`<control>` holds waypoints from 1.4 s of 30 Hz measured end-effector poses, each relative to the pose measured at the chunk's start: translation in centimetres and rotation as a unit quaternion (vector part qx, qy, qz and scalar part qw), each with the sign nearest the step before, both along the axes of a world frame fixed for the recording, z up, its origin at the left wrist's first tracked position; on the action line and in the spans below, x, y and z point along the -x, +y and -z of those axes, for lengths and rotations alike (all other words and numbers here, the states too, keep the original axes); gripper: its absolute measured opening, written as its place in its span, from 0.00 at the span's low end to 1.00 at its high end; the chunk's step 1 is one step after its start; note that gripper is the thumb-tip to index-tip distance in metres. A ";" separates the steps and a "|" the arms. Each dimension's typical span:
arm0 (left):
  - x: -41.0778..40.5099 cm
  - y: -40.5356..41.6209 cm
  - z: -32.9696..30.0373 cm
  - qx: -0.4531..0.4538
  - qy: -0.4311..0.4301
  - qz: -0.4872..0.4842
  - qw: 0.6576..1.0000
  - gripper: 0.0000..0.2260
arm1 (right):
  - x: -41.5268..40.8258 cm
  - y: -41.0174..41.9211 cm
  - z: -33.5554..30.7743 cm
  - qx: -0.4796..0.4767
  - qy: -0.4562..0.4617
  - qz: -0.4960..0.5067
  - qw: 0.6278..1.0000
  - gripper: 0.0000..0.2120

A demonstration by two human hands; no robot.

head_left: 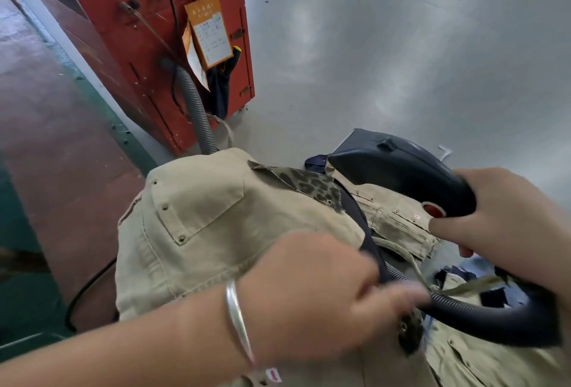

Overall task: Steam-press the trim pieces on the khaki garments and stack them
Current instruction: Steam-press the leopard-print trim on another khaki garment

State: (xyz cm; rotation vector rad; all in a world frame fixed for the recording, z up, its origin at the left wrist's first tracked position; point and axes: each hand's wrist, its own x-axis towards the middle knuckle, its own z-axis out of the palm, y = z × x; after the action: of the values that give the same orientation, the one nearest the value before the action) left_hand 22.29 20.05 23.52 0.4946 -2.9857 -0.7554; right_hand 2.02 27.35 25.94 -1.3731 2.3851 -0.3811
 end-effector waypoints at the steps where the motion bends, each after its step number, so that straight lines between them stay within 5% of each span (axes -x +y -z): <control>1: 0.4 -0.8 0.1 0.097 0.031 -0.041 0.994 0.25 | -0.2 -0.2 0.0 -0.004 0.007 -0.007 1.000 0.08; 2: 0.8 -1.5 0.3 0.172 0.059 -0.076 0.980 0.21 | -0.4 -0.5 0.1 -0.011 0.011 -0.015 1.000 0.08; 4: 1.5 -2.2 1.2 0.226 -0.015 -0.105 0.968 0.21 | -0.6 -1.1 0.1 -0.026 0.018 -0.026 0.999 0.09; 8: 1.6 -0.4 4.1 0.135 -0.104 -0.133 0.976 0.17 | -0.9 -1.9 0.0 -0.034 0.033 -0.036 0.998 0.09; 13: 0.2 1.8 5.6 0.215 0.018 -0.145 0.966 0.13 | -0.9 -1.2 -0.3 -0.047 0.033 -0.046 0.997 0.05; 15: -0.1 3.0 5.9 0.235 0.042 -0.140 0.961 0.14 | -1.1 -0.9 -0.8 -0.059 0.026 -0.043 0.997 0.11; 18: -0.2 3.3 6.4 0.234 0.044 -0.123 0.963 0.15 | -0.8 -0.3 -0.7 -0.094 0.050 -0.046 0.993 0.21; 23: 0.0 2.9 7.1 0.215 0.056 -0.120 0.968 0.13 | -2.6 -0.9 0.8 -0.163 0.108 -0.096 0.976 0.05; 29: -0.2 2.0 7.6 0.196 0.047 -0.129 0.971 0.13 | -5.0 -6.0 1.5 -0.133 0.229 -0.159 0.951 0.12; 39: -0.5 1.6 6.3 0.101 0.095 -0.131 0.982 0.07 | -1.5 -11.6 1.9 -0.045 0.097 -0.051 0.993 0.05; 42: 1.3 0.7 5.7 0.131 0.023 -0.187 0.973 0.18 | -0.2 -8.7 0.7 -0.018 0.054 -0.030 0.998 0.06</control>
State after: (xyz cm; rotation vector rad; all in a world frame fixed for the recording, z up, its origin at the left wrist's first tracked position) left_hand 20.94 20.71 17.83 0.9654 -2.7616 -0.3313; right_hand 2.18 18.70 25.25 -1.4807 2.4177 -0.2517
